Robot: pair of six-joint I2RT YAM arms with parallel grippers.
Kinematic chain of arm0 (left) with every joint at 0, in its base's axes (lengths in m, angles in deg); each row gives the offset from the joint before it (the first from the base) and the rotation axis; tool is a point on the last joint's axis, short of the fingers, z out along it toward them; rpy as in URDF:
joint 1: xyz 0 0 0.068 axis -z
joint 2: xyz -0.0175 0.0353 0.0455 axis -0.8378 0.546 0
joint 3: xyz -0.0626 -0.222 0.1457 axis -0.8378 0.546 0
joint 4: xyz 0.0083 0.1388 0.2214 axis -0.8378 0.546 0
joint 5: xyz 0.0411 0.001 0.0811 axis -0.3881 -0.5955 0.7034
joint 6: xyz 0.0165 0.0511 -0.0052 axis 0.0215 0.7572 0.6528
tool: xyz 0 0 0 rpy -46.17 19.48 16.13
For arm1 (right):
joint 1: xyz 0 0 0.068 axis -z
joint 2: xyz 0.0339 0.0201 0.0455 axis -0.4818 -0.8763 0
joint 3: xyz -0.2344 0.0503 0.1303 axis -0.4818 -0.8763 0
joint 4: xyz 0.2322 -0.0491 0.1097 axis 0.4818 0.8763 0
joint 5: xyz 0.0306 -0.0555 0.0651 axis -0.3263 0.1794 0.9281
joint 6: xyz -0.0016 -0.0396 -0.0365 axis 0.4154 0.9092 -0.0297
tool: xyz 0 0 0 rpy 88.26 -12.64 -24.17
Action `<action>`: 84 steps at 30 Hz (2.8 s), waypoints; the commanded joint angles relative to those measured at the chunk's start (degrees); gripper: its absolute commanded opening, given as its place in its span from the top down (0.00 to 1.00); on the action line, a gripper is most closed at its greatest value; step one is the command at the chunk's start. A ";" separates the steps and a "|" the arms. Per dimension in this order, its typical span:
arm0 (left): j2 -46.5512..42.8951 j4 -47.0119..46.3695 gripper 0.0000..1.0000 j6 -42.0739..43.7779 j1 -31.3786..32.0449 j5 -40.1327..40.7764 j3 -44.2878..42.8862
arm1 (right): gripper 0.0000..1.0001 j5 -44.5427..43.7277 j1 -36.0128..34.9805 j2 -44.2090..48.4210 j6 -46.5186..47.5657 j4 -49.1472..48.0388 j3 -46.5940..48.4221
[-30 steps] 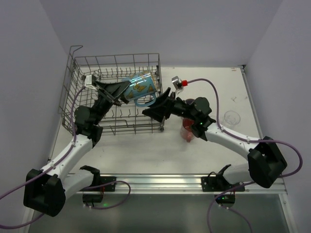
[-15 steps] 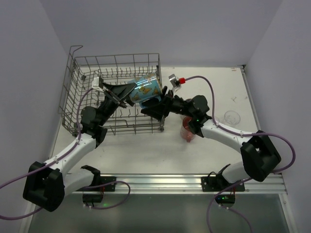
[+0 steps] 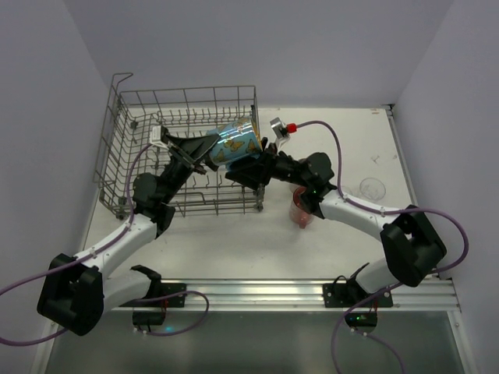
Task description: Unload the cups from the dish rack
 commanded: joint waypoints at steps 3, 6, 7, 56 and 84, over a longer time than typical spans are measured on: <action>-0.53 -9.35 1.00 -2.16 0.60 2.75 -0.60 | 0.45 0.64 0.62 -0.09 -0.14 -3.98 2.89; -0.62 -9.35 1.00 -2.08 0.68 2.84 -0.60 | 0.46 0.64 0.79 -0.53 -0.40 -3.98 3.07; -0.62 -9.35 1.00 -2.08 0.68 2.84 -0.60 | 0.47 0.99 0.79 -0.70 -0.67 -3.98 3.41; 3.34 -8.48 0.00 1.87 0.60 -4.45 -3.50 | 1.00 5.48 2.73 -0.09 -7.17 -4.07 3.95; -3.68 5.31 0.00 12.77 -11.53 -17.37 -4.82 | 1.00 6.10 12.46 15.37 -5.42 4.97 -7.65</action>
